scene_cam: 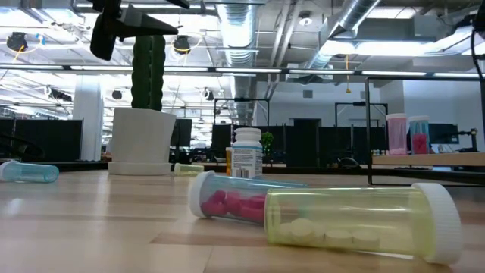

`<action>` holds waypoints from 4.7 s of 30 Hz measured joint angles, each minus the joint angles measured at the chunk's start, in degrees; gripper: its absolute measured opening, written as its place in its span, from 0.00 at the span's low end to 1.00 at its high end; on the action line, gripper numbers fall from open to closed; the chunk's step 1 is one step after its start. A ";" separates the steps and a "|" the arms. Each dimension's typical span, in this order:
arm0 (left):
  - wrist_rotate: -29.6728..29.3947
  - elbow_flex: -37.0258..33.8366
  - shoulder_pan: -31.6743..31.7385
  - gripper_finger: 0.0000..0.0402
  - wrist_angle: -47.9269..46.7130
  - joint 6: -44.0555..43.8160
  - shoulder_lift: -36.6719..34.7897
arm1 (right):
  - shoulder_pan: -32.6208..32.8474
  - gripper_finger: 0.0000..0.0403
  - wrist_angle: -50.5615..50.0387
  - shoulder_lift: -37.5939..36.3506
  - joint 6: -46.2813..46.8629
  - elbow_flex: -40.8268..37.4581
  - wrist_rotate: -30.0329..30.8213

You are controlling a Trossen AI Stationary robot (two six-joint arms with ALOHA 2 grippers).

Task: Pick and place medicine bottles onto shelf by color
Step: Put the yellow pill bottle on the shelf

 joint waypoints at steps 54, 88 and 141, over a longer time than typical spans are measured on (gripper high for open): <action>-3.32 0.00 -0.02 0.46 0.10 -8.66 0.00 | 1.39 0.35 17.00 20.64 -27.06 0.04 -9.52; -3.34 0.00 -0.02 0.46 -0.35 -8.63 0.00 | 1.31 0.40 19.23 22.60 -25.69 0.02 -11.06; -3.34 0.02 -0.03 0.46 -0.28 -9.25 0.00 | 0.56 0.49 17.31 22.56 -27.02 0.02 -11.03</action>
